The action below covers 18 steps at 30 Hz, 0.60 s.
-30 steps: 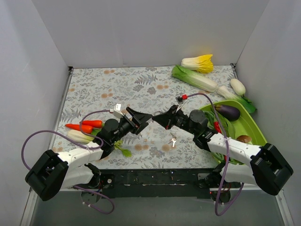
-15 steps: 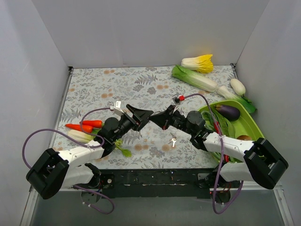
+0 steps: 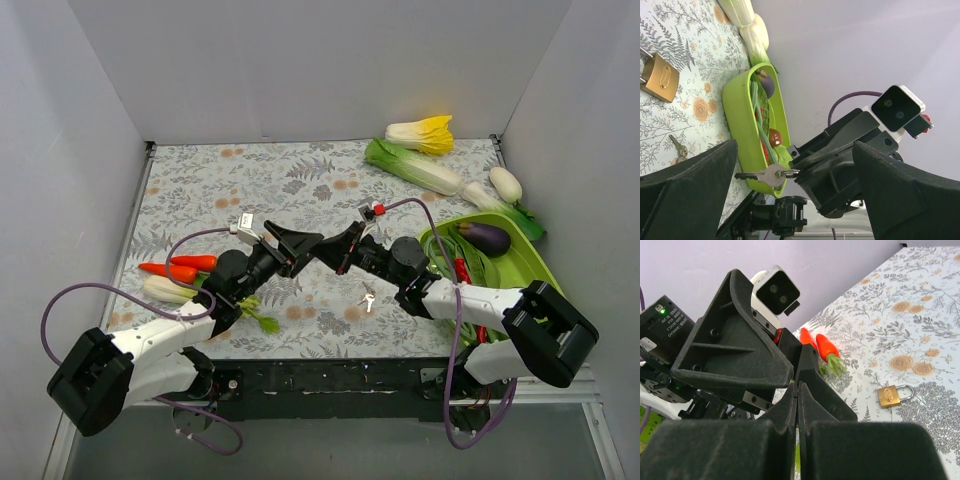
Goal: Unlock with the key
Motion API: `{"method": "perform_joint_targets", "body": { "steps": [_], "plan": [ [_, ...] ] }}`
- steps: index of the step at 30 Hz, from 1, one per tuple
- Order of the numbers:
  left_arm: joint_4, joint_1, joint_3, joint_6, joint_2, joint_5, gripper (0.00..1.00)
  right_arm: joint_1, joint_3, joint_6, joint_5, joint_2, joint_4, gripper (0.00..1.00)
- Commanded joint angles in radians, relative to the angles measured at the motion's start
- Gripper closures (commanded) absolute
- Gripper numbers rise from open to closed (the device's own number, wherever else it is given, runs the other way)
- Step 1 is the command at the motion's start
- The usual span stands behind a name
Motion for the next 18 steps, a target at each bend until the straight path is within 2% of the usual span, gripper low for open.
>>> {"method": "perform_joint_targets", "body": {
  "steps": [1, 11, 18],
  "plan": [
    [-0.037, -0.005, -0.023, -0.948, -0.042, -0.029, 0.02, 0.005, 0.048, -0.033, 0.037, -0.019, 0.088, 0.99],
    [0.020, -0.008, -0.010, -0.960, -0.013, -0.011, 0.02, 0.011, 0.054, -0.053, 0.014, 0.063, 0.170, 0.99],
    [0.026, -0.007, -0.023, -0.970, -0.034, -0.038, 0.02, 0.020, 0.019, -0.074, 0.019, 0.058, 0.178, 0.99]
  ]
}}
